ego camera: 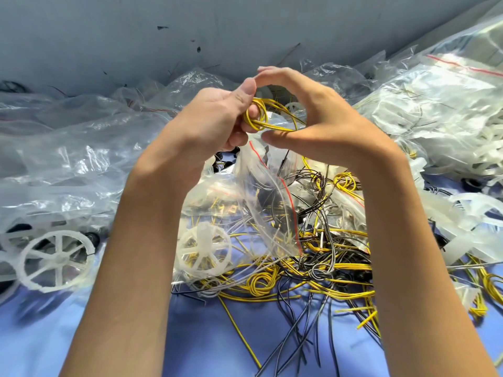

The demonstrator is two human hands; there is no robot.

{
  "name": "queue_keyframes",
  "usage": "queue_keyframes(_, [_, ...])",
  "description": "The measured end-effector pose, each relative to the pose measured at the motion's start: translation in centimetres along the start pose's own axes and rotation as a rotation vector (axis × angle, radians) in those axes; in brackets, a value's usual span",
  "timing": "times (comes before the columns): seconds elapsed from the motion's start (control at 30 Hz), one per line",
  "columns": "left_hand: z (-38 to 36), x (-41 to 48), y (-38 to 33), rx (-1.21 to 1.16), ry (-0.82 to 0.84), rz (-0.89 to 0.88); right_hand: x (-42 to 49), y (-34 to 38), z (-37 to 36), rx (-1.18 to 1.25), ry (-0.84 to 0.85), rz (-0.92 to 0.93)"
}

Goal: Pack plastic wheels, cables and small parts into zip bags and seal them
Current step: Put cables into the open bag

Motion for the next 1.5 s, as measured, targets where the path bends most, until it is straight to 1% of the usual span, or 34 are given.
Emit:
queue_keyframes(0.1, [-0.1,-0.2,0.0,0.024,0.027,0.006,-0.2,-0.5,0.2,0.139,0.033,-0.061])
queue_keyframes(0.17, [0.1,-0.2,0.1,0.046,0.021,0.010,-0.2,-0.9,0.2,0.130,0.056,-0.092])
queue_keyframes(0.27, [0.9,-0.2,0.3,0.128,-0.023,0.018,-0.4,-1.5,1.0,0.123,0.043,-0.110])
queue_keyframes(0.37, [1.5,0.0,0.4,0.194,-0.063,0.000,-0.7,-1.4,1.5,0.172,0.067,-0.098])
queue_keyframes(0.57, [0.9,0.2,0.7,0.265,0.007,-0.022,-1.4,-0.9,1.8,0.305,0.142,-0.071])
queue_keyframes(0.73, [1.1,0.3,1.1,0.288,0.007,-0.015,-1.5,-1.3,1.9,0.340,0.159,-0.047])
queue_keyframes(0.83, [1.2,0.3,1.3,0.350,0.022,-0.020,-1.6,-1.3,1.9,0.357,0.146,-0.066])
queue_keyframes(0.97, [1.4,0.2,1.8,0.469,0.071,0.007,-1.5,-1.6,2.3,0.224,0.117,-0.061])
queue_keyframes(1.07, [2.1,0.1,2.4,0.581,0.071,0.054,-1.7,-2.4,2.7,0.133,0.104,-0.118])
queue_keyframes(1.13, [2.2,0.0,2.7,0.640,0.094,0.090,-1.9,-3.3,2.7,0.092,0.131,-0.166])
queue_keyframes(1.23, [1.7,-0.7,3.0,0.733,0.189,0.153,-2.4,-4.6,2.8,0.031,0.172,-0.249])
queue_keyframes(1.3, [1.1,-1.1,3.1,0.796,0.272,0.167,-2.7,-5.2,2.2,-0.017,0.242,-0.323])
queue_keyframes(1.37, [0.6,-1.2,3.1,0.838,0.309,0.158,-3.0,-5.3,1.3,-0.065,0.320,-0.357])
queue_keyframes(1.4, [0.6,-1.2,2.9,0.849,0.292,0.143,-3.0,-5.1,0.9,-0.091,0.353,-0.356])
queue_keyframes(1.5, [0.9,-0.9,1.5,0.825,0.158,0.090,-2.8,-3.7,-0.6,-0.176,0.414,-0.297])
Point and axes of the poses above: each hand's wrist, its own x-axis towards the middle knuckle, its own z-axis out of the back of the hand, y = z × x, the point moved 9 cm from there along x, towards the middle knuckle, and after that the axes turned 10 degrees about -z, right-handed, at the moved point
